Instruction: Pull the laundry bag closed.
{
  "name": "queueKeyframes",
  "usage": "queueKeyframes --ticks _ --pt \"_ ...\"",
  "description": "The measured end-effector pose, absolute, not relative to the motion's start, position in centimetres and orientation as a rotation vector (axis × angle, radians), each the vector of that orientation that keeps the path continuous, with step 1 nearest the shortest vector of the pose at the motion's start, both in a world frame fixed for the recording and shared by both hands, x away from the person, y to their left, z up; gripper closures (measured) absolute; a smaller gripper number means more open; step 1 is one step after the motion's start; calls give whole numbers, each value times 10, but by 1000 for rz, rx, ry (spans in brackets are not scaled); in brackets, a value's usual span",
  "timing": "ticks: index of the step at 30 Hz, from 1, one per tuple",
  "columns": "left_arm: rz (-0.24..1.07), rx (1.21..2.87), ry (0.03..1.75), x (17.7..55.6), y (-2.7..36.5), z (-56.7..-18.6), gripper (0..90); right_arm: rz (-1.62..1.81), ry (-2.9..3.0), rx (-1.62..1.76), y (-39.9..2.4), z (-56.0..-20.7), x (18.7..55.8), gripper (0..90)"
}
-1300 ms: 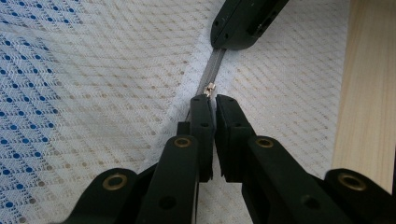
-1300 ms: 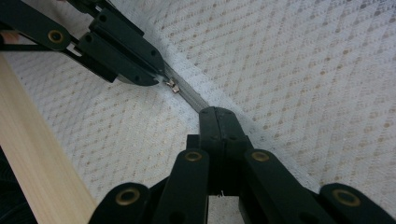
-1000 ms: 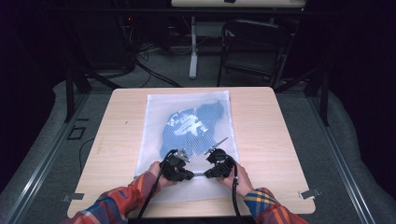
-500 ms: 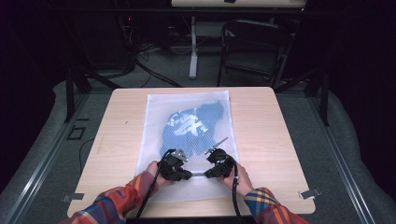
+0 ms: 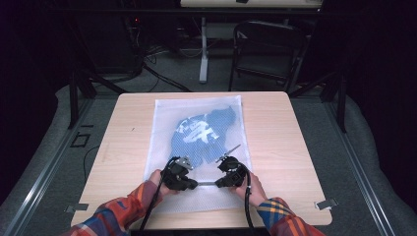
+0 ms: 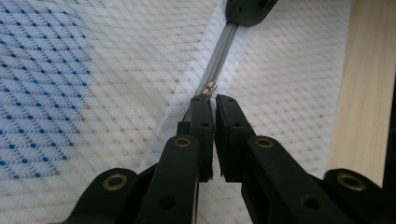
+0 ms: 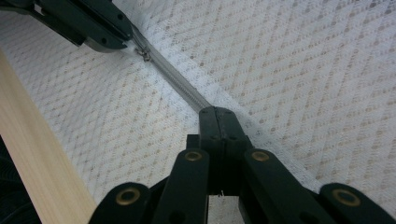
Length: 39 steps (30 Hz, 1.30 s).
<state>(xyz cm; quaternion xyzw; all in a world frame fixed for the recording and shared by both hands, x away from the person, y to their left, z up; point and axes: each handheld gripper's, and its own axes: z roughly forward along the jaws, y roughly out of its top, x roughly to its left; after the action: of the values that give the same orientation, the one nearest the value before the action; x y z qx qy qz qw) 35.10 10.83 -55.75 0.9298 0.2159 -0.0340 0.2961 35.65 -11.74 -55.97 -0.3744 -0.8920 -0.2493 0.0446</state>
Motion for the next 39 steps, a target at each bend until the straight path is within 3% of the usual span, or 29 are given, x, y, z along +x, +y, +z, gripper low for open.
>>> queueKeyframes --ticks 39 --pt "-72 2471 639 350 139 -555 864 -762 -2728 -1144 -117 -560 356 900"
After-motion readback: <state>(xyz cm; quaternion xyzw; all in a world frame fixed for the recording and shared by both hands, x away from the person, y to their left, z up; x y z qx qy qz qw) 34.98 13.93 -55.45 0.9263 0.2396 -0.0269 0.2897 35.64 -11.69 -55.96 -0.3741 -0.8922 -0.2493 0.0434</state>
